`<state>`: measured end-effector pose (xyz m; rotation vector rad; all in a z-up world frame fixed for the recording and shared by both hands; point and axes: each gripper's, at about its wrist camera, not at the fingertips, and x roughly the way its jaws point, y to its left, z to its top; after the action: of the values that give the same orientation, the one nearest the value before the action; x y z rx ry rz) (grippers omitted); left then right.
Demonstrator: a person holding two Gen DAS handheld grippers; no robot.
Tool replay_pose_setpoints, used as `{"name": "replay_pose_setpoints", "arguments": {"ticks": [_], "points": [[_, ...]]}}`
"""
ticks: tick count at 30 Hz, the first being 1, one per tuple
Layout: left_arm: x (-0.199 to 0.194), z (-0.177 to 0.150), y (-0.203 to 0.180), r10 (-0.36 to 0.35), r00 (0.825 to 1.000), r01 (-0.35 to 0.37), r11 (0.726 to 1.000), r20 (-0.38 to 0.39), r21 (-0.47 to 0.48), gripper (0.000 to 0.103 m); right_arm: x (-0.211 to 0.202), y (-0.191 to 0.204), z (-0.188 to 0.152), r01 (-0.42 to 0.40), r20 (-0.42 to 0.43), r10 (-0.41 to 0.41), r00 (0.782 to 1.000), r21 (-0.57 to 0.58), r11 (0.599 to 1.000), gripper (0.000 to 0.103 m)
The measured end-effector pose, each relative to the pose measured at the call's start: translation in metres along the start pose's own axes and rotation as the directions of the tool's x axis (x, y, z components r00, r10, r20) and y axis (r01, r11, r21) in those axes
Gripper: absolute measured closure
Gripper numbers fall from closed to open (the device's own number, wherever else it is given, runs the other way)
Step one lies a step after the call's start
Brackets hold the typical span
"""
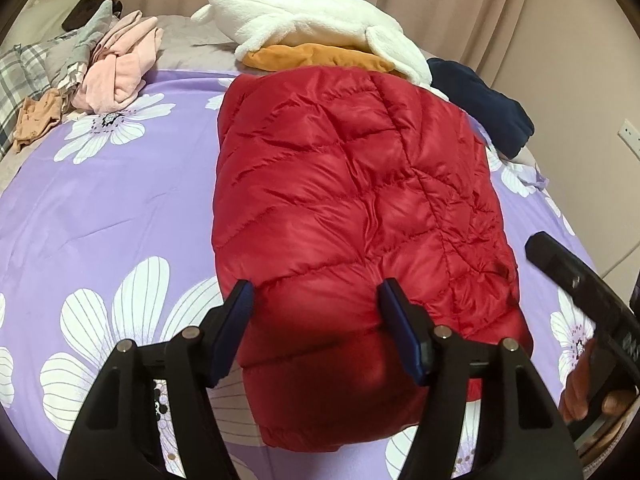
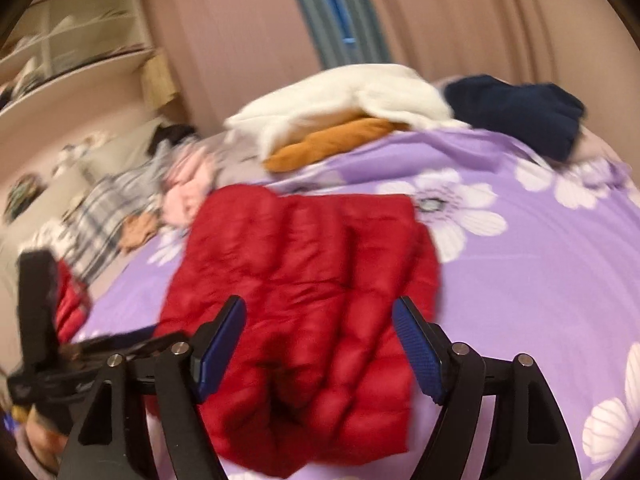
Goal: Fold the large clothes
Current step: 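Open both tools and release the jacket bundle onto the bed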
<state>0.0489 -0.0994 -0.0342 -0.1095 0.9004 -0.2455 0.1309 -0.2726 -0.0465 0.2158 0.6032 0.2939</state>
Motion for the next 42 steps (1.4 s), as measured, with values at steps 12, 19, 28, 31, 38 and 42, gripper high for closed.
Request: {"name": "replay_pose_setpoints", "arguments": {"ticks": [12, 19, 28, 31, 38, 42], "points": [[0.013, -0.006, -0.006, 0.009, 1.0, -0.008, 0.999, -0.019, 0.032, 0.038, 0.044, 0.021, -0.025, 0.015, -0.147, -0.036, 0.988, -0.143, 0.99, 0.064], [0.012, -0.006, -0.007, 0.011, 0.999, -0.01, 1.0, -0.032, 0.02, 0.037, 0.049, 0.02, -0.03, 0.018, -0.169, -0.04, 0.985, -0.135, 0.991, 0.064], [-0.009, -0.018, -0.003, 0.012, 0.999, -0.012, 1.0, -0.048, 0.015, 0.037, 0.036, 0.02, -0.027, 0.028, -0.147, -0.042, 0.988, -0.096, 0.995, 0.064], [-0.011, -0.022, -0.001, 0.016, 0.998, -0.016, 1.0, -0.054, 0.014, 0.037, 0.031, 0.021, -0.028, 0.037, -0.139, -0.052, 0.989, -0.104, 0.994, 0.064], [0.002, -0.026, 0.0, 0.028, 0.997, -0.027, 1.0, -0.074, 0.011, 0.035, 0.034, 0.019, -0.03, 0.06, -0.152, -0.081, 0.985, -0.137, 0.989, 0.064], [0.001, -0.027, 0.0, 0.027, 0.997, -0.027, 1.0, -0.074, 0.011, 0.035, 0.036, 0.018, -0.032, 0.061, -0.161, -0.079, 0.984, -0.114, 0.992, 0.064]]}}
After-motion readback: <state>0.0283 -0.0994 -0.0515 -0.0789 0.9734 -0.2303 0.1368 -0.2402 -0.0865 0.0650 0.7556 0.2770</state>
